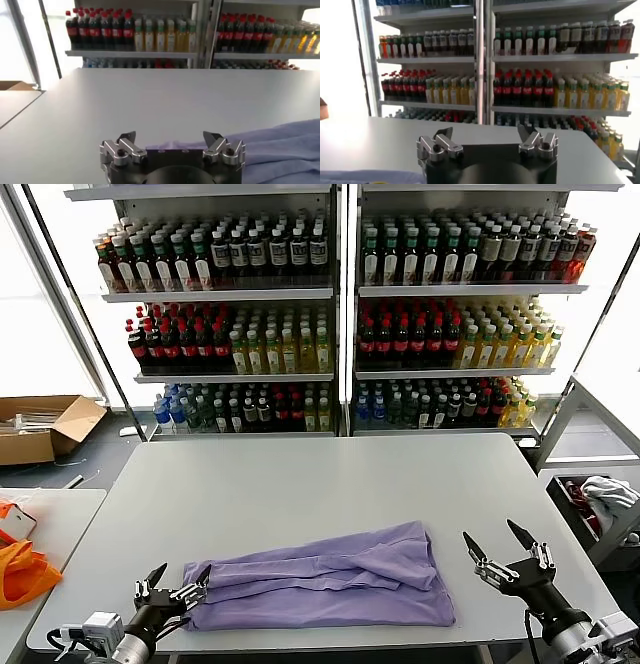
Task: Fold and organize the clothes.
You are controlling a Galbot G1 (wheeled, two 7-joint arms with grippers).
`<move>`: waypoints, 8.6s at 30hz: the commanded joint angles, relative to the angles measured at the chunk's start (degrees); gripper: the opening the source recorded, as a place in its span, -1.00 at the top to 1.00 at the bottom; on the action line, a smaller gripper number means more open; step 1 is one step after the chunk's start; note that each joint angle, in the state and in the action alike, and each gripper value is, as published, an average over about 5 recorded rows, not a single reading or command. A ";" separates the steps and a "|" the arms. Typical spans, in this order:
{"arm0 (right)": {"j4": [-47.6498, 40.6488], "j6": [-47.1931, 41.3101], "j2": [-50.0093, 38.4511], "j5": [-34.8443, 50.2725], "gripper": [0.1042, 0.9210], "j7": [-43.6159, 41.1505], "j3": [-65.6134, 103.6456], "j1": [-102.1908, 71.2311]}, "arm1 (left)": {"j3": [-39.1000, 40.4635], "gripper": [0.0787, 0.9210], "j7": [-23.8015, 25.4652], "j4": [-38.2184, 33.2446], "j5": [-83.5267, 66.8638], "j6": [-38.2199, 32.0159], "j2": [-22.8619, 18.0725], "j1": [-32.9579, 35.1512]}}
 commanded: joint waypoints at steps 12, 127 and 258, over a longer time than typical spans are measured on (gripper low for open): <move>-0.86 7.60 2.32 -5.23 -0.76 -0.11 -0.69 -0.96 | 12.06 -0.52 -16.53 5.31 9.38 -3.54 -12.16 -4.46; 5.67 5.37 0.76 -2.85 -0.76 0.05 2.29 -1.35 | 0.39 -0.77 10.27 14.61 3.67 4.88 1.55 -12.94; -25.83 -17.52 16.94 13.11 -0.36 23.89 -53.27 38.83 | -1.35 -0.77 7.10 -2.12 -22.31 6.91 1.23 -18.58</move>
